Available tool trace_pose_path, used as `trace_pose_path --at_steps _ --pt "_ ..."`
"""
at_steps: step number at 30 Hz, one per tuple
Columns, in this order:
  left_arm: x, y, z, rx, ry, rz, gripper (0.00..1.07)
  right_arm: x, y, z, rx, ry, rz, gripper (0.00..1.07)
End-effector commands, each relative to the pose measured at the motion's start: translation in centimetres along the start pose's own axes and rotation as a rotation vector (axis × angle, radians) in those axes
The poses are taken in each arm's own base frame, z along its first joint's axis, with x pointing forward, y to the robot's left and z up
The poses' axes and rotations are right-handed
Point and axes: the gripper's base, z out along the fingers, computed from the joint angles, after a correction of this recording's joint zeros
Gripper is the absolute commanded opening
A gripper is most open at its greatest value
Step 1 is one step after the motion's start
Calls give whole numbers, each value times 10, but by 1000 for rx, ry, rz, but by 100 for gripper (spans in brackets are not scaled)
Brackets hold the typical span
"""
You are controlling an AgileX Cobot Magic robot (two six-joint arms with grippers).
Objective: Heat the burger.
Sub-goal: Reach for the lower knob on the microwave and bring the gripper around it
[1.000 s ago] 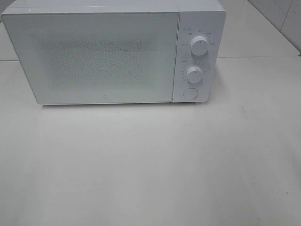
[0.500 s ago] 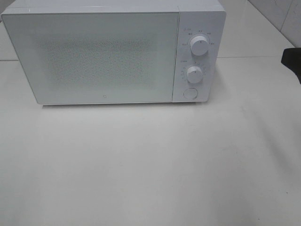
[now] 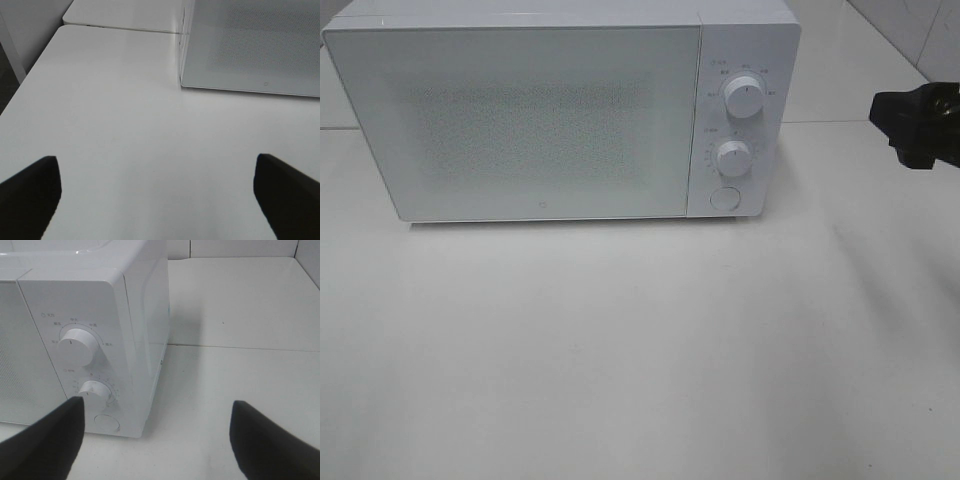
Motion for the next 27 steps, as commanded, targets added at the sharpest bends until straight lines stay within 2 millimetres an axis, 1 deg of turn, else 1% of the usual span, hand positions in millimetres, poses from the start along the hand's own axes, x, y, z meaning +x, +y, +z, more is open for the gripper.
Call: trace_pose_path --at_steps 1,2,5,7,8,10,13,15,17,18,19,21,22,24,25,26,27 --pt "2 0 -2 4 -24 -5 100 2 0 9 0 -21 -4 75" --pt "2 0 -2 4 -24 -5 100 4 -2 13 15 -27 -9 75" --pt "2 0 -2 4 -24 -5 100 5 -3 16 26 -30 -16 75" --pt "2 0 -2 4 -24 -5 100 9 -7 24 63 -38 -25 75" --pt "2 0 -2 4 -24 -5 100 9 -7 24 63 -38 -25 75" --pt "2 0 -2 4 -24 -5 100 16 -10 35 99 -39 -38 75" --pt "2 0 -2 4 -24 -5 100 17 -8 37 102 -43 -41 75" --pt "2 0 -2 4 -24 -5 100 26 3 47 113 -36 -67 75" --pt "2 0 -2 4 -24 -5 100 28 5 49 118 -38 -77 75" --pt "2 0 -2 4 -24 -5 100 31 12 53 129 -50 -83 75" --pt "2 0 -2 4 -24 -5 100 31 12 53 129 -50 -83 75" --pt "2 0 -2 4 -24 -5 100 38 20 57 157 -53 -74 75" --pt "2 0 -2 4 -24 -5 100 38 20 57 157 -53 -74 75" --pt "2 0 -2 4 -24 -5 100 43 30 58 178 -62 -70 75" --pt "2 0 -2 4 -24 -5 100 43 30 58 178 -62 -70 75" --pt "2 0 -2 4 -24 -5 100 47 39 59 176 -64 -74 75" --pt "2 0 -2 4 -24 -5 100 47 39 59 176 -64 -74 75"
